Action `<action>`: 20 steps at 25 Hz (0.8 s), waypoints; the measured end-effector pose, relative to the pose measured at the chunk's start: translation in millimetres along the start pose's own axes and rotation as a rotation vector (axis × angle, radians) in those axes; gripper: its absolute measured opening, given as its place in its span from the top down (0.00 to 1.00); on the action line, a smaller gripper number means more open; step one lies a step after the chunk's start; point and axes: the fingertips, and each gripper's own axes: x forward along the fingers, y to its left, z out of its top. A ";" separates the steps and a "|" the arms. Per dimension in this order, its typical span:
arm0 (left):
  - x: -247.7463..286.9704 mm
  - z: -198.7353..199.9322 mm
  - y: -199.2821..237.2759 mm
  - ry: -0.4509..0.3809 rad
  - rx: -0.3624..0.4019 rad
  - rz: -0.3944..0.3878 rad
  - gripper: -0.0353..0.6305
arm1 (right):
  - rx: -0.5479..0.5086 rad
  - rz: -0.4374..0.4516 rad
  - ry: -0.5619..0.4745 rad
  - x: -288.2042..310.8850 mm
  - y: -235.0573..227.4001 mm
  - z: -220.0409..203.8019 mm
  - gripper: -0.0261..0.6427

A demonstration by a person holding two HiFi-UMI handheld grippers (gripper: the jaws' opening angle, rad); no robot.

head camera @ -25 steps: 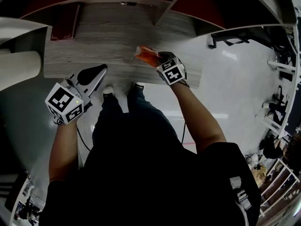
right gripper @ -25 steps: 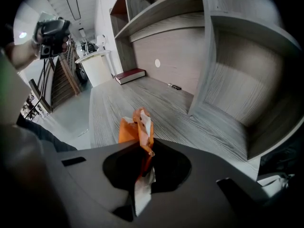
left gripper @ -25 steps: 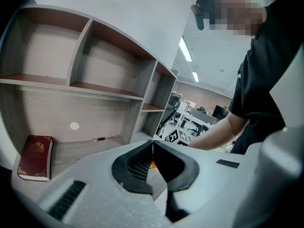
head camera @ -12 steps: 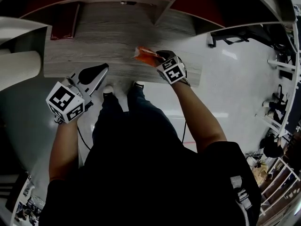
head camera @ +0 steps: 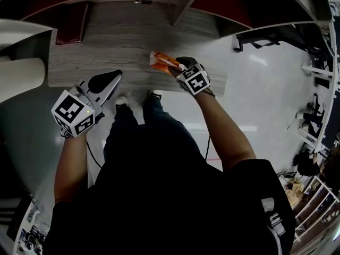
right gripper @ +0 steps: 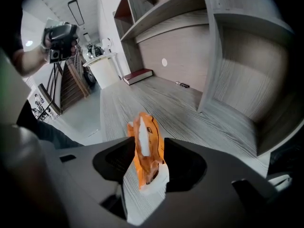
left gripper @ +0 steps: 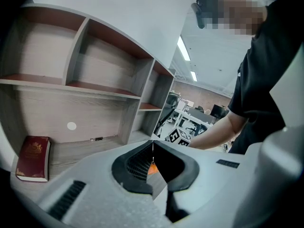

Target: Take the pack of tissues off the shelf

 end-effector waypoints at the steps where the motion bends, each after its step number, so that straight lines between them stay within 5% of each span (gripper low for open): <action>1: 0.6 -0.3 0.2 0.000 0.001 -0.001 0.92 | -0.001 0.003 -0.002 -0.1 0.3 -0.2 0.67; 20: -2.1 1.6 -3.3 -0.004 -0.002 0.001 0.92 | 0.014 0.049 -0.042 -4.7 11.6 9.8 0.56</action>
